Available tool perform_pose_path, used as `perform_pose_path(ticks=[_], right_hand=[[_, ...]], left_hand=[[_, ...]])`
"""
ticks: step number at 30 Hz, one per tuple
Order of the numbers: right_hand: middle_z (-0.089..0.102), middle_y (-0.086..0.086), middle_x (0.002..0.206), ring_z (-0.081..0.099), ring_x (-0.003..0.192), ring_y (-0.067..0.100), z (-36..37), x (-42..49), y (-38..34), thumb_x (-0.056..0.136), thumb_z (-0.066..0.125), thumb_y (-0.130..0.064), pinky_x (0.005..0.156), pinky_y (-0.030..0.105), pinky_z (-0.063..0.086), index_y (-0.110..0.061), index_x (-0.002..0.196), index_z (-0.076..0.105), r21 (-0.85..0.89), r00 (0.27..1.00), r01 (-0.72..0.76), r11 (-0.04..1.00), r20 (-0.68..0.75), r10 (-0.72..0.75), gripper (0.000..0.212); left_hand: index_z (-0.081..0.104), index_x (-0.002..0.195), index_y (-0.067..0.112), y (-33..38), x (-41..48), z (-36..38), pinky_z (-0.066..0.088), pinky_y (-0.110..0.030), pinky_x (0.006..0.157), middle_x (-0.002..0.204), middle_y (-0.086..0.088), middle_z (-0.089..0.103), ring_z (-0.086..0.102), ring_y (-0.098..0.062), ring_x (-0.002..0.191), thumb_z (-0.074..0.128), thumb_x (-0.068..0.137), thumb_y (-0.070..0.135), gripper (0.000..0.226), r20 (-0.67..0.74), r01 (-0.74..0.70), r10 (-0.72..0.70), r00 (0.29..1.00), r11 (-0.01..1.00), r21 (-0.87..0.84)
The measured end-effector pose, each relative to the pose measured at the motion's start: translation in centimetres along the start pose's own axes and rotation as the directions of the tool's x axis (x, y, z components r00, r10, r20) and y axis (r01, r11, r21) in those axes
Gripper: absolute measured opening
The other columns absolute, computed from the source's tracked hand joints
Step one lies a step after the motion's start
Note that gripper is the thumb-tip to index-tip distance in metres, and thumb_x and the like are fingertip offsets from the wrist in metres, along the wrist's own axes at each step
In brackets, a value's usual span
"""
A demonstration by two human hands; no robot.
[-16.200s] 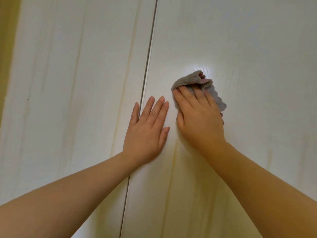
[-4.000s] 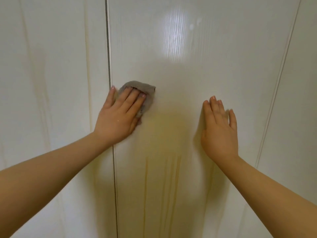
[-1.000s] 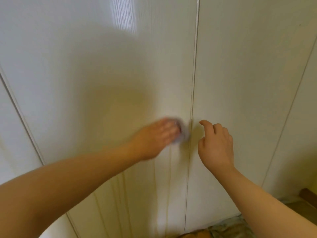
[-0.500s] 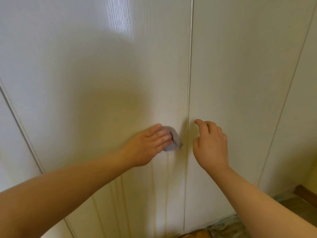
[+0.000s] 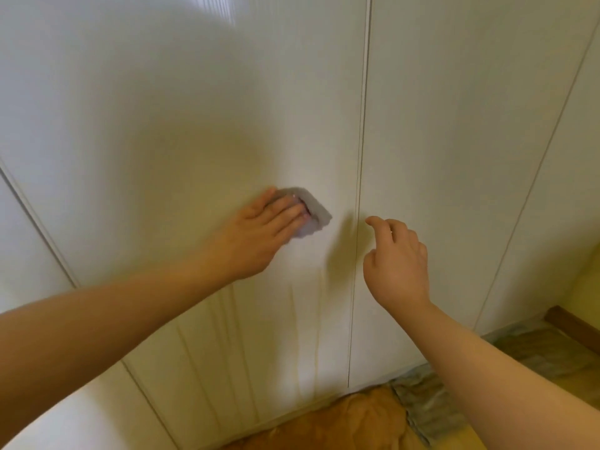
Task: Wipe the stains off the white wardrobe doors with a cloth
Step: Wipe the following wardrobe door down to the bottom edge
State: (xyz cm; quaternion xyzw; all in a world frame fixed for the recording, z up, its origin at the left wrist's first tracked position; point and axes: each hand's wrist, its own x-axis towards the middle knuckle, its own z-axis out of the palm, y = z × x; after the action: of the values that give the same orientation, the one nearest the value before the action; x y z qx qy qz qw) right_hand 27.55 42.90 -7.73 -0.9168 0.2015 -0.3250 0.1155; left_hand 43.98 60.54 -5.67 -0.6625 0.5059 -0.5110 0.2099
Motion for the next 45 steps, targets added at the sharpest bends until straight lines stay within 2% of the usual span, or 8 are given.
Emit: perform_pose_path(ticks=[3, 8, 13, 19, 26, 31, 39, 45], right_hand=[[0.041, 0.008, 0.135, 0.039, 0.117, 0.026, 0.4, -0.4, -0.3, 0.085, 0.039, 0.001, 0.095, 0.031, 0.024, -0.016, 0.137, 0.038, -0.007, 1.0, -0.024, 1.0, 0.02, 0.024, 0.055], [0.041, 0.007, 0.136, 0.039, 0.118, 0.025, 1.0, -1.2, -0.9, 0.085, 0.041, -0.001, 0.095, 0.031, 0.025, -0.016, 0.137, 0.038, -0.02, 0.999, 0.024, 1.0, 0.048, -0.023, 0.054], [0.042, 0.01, 0.135, 0.04, 0.118, 0.028, 0.3, -0.5, -0.8, 0.084, 0.04, 0.001, 0.096, 0.034, 0.026, -0.013, 0.136, 0.04, -0.015, 1.0, 0.018, 1.0, -0.01, -0.018, 0.054], [0.048, 0.013, 0.129, 0.045, 0.113, 0.031, 1.5, -1.5, -0.6, 0.081, 0.046, 0.003, 0.092, 0.036, 0.03, -0.011, 0.131, 0.047, -0.01, 0.998, 0.059, 0.998, 0.002, -0.059, 0.052], [0.045, 0.011, 0.133, 0.042, 0.115, 0.029, 2.8, -1.6, -0.6, 0.083, 0.043, 0.002, 0.093, 0.034, 0.028, -0.012, 0.135, 0.042, -0.029, 1.0, 0.012, 1.0, 0.027, -0.011, 0.054], [0.056, 0.018, 0.118, 0.052, 0.102, 0.037, 4.2, -2.4, -1.1, 0.074, 0.053, 0.008, 0.084, 0.043, 0.038, -0.005, 0.122, 0.055, 0.0, 0.999, 0.049, 0.999, 0.013, -0.049, 0.05], [0.049, 0.016, 0.129, 0.045, 0.113, 0.034, 5.2, -1.7, -2.1, 0.081, 0.045, 0.004, 0.093, 0.039, 0.03, -0.007, 0.131, 0.047, 0.013, 0.999, 0.053, 0.999, 0.012, -0.053, 0.051], [0.056, 0.02, 0.118, 0.052, 0.103, 0.04, 5.4, -1.8, -3.5, 0.075, 0.046, 0.005, 0.086, 0.045, 0.037, -0.002, 0.122, 0.055, 0.049, 0.992, 0.108, 0.993, -0.071, -0.105, 0.048]], left_hand=[[0.06, 0.123, -0.002, 1.1, 1.2, -0.1, 0.008, -0.046, 0.115, 0.124, -0.018, 0.061, 0.04, -0.034, 0.123, 0.04, 0.084, 0.005, 0.044, -0.065, 0.165, -0.162, 0.985, 0.985, 0.042], [0.072, 0.109, 0.009, 7.5, -3.0, 1.0, 0.0, -0.042, 0.118, 0.117, -0.006, 0.067, 0.061, -0.026, 0.113, 0.033, 0.081, 0.015, 0.048, 0.174, -0.132, 0.144, 0.974, 0.988, -0.075], [0.062, 0.122, 0.002, 3.6, 0.9, 0.1, 0.013, -0.046, 0.113, 0.124, -0.014, 0.062, 0.056, -0.03, 0.118, 0.026, 0.093, 0.008, 0.047, 0.084, 0.139, -0.137, 0.987, 0.99, -0.029], [0.066, 0.119, 0.009, 9.7, -2.1, 2.1, 0.005, -0.044, 0.118, 0.127, -0.007, 0.061, 0.055, -0.025, 0.122, 0.026, 0.084, 0.018, 0.054, 0.254, -0.139, 0.161, 0.954, 0.985, -0.101], [0.06, 0.122, -0.002, 3.4, -1.4, 0.8, 0.012, -0.049, 0.113, 0.124, -0.017, 0.061, 0.05, -0.032, 0.122, 0.037, 0.087, 0.004, 0.043, -0.087, 0.223, -0.223, 0.971, 0.975, -0.009], [0.068, 0.116, 0.009, 9.9, -1.4, 2.4, 0.002, -0.045, 0.118, 0.125, -0.008, 0.063, 0.054, -0.026, 0.121, 0.031, 0.087, 0.015, 0.047, 0.133, -0.077, 0.085, 0.987, 0.995, -0.066], [0.06, 0.124, 0.002, 5.2, -7.2, 2.7, 0.015, -0.044, 0.114, 0.126, -0.011, 0.061, 0.044, -0.028, 0.124, 0.014, 0.098, 0.005, 0.053, -0.019, 0.035, -0.036, 0.999, 0.999, -0.036], [0.062, 0.123, 0.005, 5.9, -6.0, 2.0, 0.014, -0.043, 0.114, 0.125, -0.009, 0.062, 0.055, -0.026, 0.12, 0.011, 0.1, 0.007, 0.056, 0.075, -0.038, 0.042, 0.996, 0.998, -0.057]])
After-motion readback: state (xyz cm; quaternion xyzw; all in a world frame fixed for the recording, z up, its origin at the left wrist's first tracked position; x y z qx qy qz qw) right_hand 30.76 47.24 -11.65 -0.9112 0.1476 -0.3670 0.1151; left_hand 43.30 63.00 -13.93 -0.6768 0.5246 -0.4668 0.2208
